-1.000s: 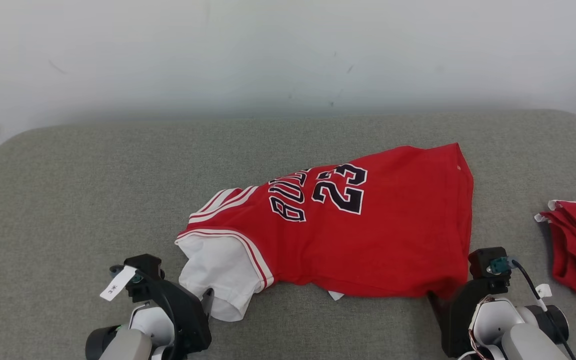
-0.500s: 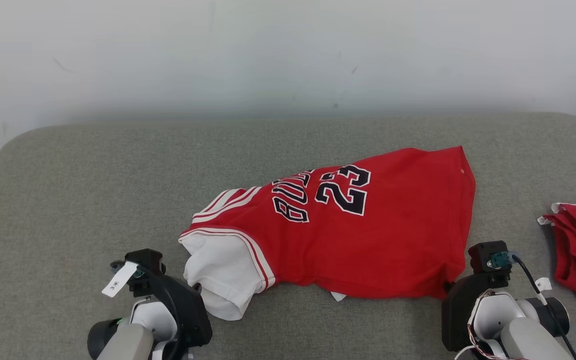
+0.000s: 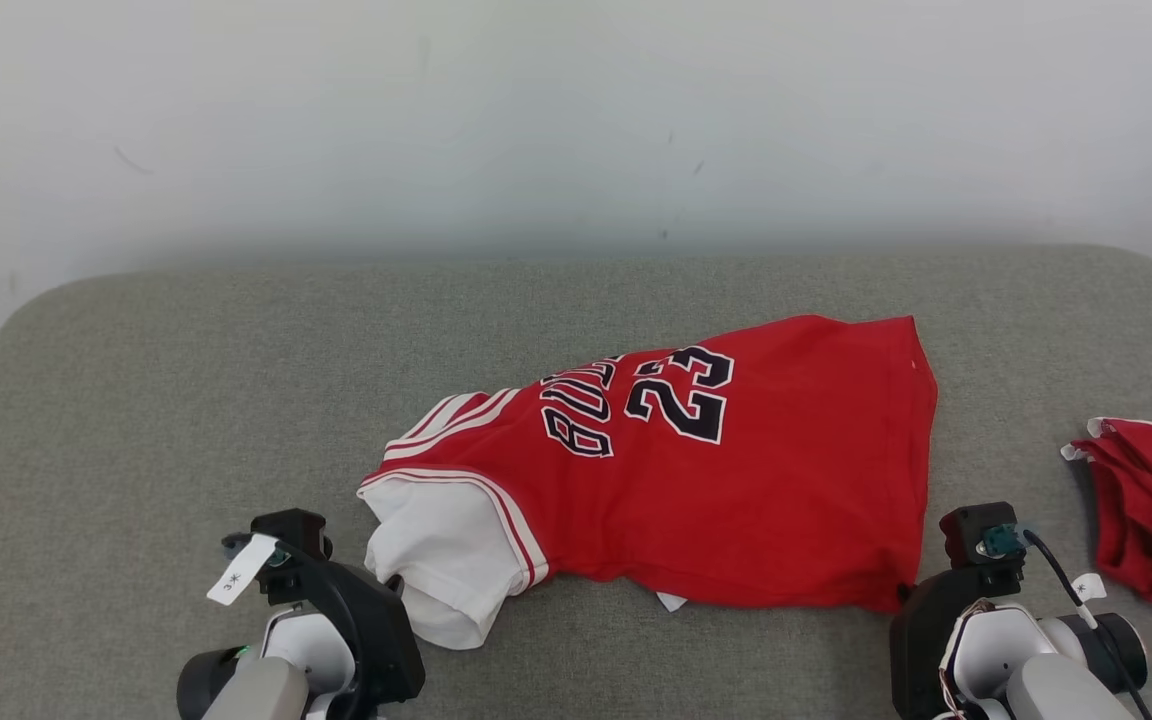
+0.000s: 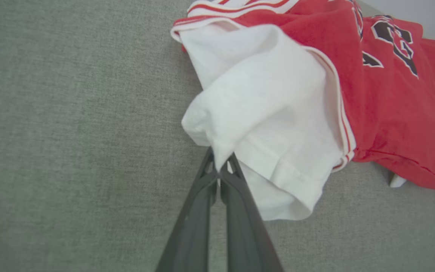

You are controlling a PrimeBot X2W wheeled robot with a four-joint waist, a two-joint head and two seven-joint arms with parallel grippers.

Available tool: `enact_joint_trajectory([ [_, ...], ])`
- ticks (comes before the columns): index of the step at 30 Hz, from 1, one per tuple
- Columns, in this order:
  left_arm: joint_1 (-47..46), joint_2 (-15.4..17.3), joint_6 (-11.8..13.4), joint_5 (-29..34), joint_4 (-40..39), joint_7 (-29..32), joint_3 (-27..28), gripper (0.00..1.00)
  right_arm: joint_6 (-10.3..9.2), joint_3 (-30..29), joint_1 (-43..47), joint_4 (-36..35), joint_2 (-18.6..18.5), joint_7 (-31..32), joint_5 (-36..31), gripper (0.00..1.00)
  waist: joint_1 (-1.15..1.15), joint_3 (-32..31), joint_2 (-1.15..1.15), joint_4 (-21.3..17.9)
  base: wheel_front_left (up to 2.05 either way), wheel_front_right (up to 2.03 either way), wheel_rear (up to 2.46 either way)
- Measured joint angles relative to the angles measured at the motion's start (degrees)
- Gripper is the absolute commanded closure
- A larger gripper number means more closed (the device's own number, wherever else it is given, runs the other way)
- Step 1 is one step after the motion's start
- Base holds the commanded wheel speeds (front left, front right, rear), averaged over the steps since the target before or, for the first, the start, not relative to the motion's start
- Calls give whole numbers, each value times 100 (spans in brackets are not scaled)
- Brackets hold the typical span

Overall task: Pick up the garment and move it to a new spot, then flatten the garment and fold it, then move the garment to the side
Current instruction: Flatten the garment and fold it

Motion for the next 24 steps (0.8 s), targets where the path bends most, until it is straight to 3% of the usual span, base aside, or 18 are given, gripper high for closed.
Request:
enact_joint_trajectory([
  [4,1,12,-27,0,33,-45,0,100,0,-2,1,1,-22,-13,0,100,0,-38,0,-1,0,0,0],
  [5,1,13,-44,0,47,-46,-1,100,0,-1,2,-8,-22,-23,0,67,0,-47,0,0,0,0,0],
  [6,2,13,-45,0,63,-52,-2,100,0,0,4,-20,-21,-42,0,17,0,-55,0,0,0,0,0],
  [7,3,15,-45,0,79,-52,-8,100,0,0,5,-33,-20,-45,0,0,0,-62,0,0,0,0,0],
  [24,3,9,-100,0,138,-114,-73,100,8,5,82,-109,-3,-70,3,0,0,-52,0,-22,0,0,0],
])
